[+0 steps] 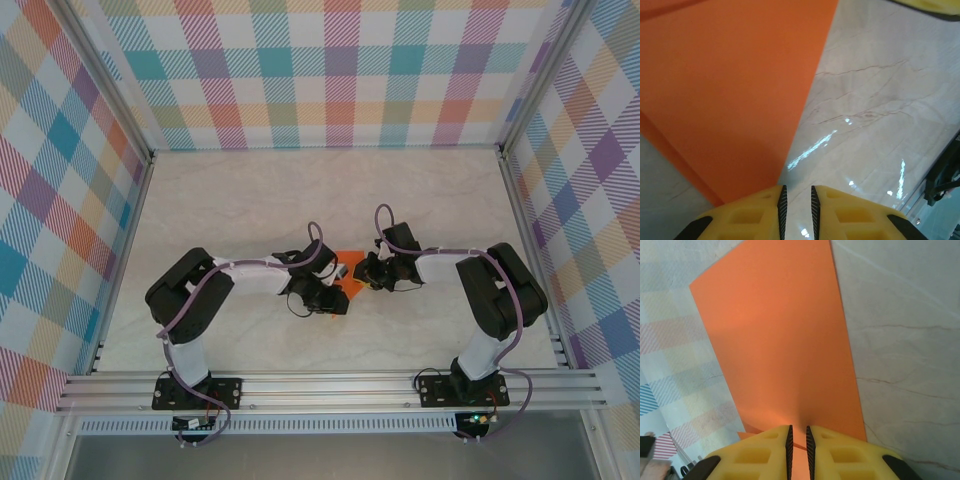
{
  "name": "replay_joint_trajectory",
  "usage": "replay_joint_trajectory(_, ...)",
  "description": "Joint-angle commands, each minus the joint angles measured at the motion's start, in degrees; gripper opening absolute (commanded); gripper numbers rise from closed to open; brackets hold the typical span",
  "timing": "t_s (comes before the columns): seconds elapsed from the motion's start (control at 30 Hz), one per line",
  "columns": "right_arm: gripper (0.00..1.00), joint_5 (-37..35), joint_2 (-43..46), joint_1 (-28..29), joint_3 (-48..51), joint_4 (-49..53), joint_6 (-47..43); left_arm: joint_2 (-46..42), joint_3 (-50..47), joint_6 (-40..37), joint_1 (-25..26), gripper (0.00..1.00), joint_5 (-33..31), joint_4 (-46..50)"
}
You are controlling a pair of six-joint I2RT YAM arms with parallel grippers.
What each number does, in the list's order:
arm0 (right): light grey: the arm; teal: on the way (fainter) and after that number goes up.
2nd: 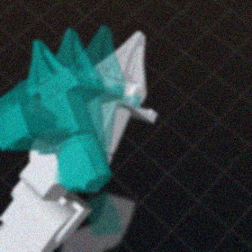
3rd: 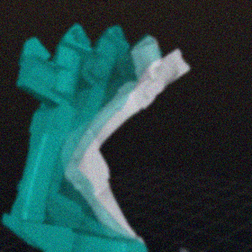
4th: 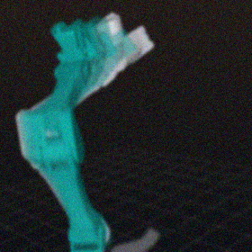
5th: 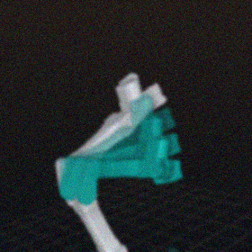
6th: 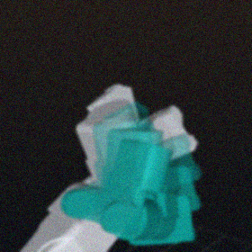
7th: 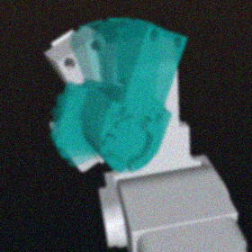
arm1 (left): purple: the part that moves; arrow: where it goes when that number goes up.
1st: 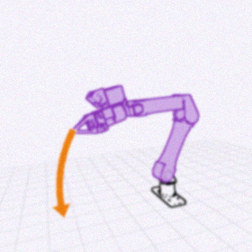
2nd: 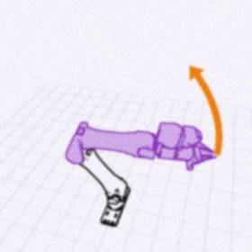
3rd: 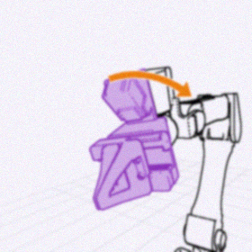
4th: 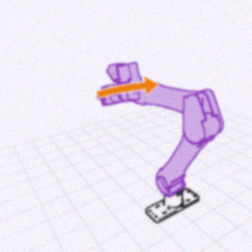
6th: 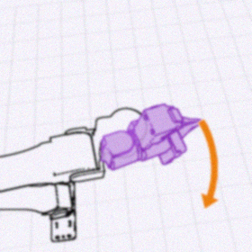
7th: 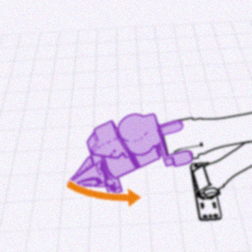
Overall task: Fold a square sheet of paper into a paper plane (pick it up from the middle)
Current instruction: Third fold the triangle at the center of the table.
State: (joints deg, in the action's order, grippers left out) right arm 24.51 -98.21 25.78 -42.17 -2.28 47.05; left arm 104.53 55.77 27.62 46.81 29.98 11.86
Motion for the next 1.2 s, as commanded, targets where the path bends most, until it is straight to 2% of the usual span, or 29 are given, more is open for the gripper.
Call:
replay_joint_trajectory(0.0,0.19,-3.4,-1.8,0.0,0.1,5.8,-1.6,-0.2,-2.1,-0.8,0.4,0.22,1.5,2.1)
replay_joint_trajectory(0.27,0.19,-3.4,-1.4,0.1,-0.5,6.6,-2.0,-6.3,-6.8,-2.9,0.1,0.22,-2.4,8.5)
replay_joint_trajectory(0.47,0.20,-1.4,0.5,0.1,-1.4,6.7,-2.6,-10.9,-7.5,-1.6,-0.4,0.21,-4.8,9.0)
replay_joint_trajectory(0.57,0.23,-0.7,4.4,0.1,-3.0,8.8,-3.5,-14.2,-5.7,0.4,-0.4,0.20,-8.0,8.9)
replay_joint_trajectory(0.67,0.30,-2.8,8.7,0.1,-6.1,15.4,-5.1,-15.9,-2.5,2.5,-0.6,0.19,-12.1,8.8)
replay_joint_trajectory(0.8,0.39,-9.1,13.4,0.0,-8.3,24.1,-6.8,-13.5,2.2,4.1,-1.0,0.15,-14.5,8.0)
replay_joint_trajectory(0.87,0.43,-10.2,14.9,0.0,-7.6,25.1,-6.4,-10.9,4.7,4.5,-1.2,0.13,-14.7,7.5)
replay_joint_trajectory(1.0,0.49,-9.7,15.9,0.0,-5.7,24.5,-5.1,-4.1,10.0,4.3,-1.8,0.10,-12.6,6.8)
replay_joint_trajectory(1.17,0.52,-5.6,15.7,0.0,-1.4,17.8,-1.8,0.1,14.2,1.7,-2.8,0.08,-14.3,10.1)
